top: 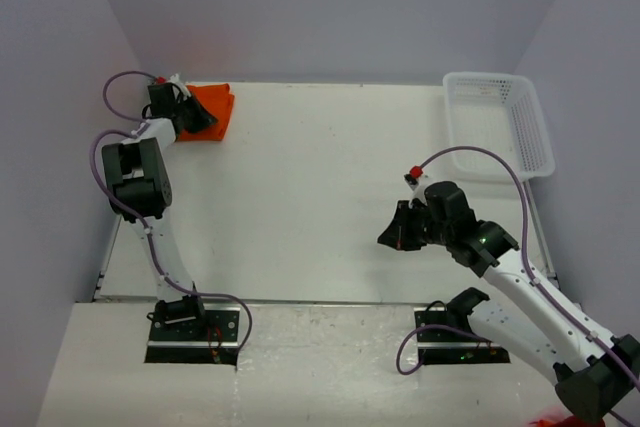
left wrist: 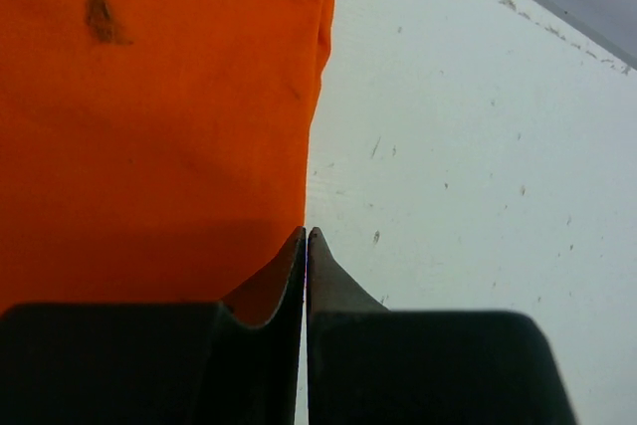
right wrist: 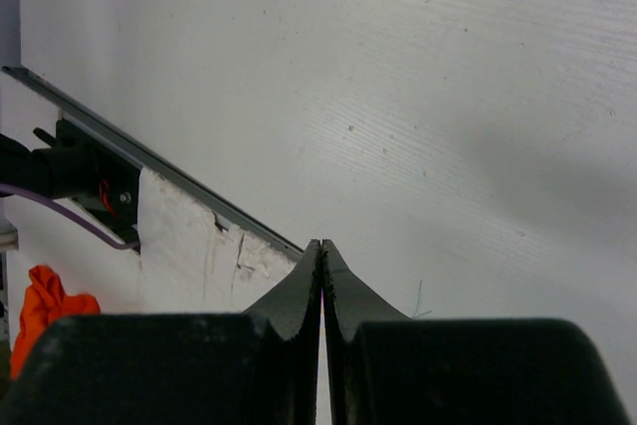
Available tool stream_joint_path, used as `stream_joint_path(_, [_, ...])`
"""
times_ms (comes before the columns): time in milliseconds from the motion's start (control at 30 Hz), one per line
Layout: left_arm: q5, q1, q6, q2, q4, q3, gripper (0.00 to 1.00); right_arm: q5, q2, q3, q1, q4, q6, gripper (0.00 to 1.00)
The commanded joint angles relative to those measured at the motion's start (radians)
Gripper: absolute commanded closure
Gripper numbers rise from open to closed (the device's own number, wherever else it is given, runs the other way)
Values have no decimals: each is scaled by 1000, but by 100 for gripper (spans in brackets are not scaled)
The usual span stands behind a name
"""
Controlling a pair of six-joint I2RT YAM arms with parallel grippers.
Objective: Fold and stack the t-shirts
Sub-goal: Put the neatly folded tshirt into the corner of the board with the left arm
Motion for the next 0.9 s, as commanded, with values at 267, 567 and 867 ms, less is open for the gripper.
stream_joint_path(267, [51, 22, -58, 44, 119, -122, 100, -18, -28, 23, 6, 33, 14, 100])
stream_joint_path(567, [86, 22, -72, 30, 188, -177, 100, -22, -31, 9, 4, 38, 20, 100])
stream_joint_path(867, [186, 20, -133, -102, 251, -127, 100, -36, -11, -13, 4, 94, 8, 100])
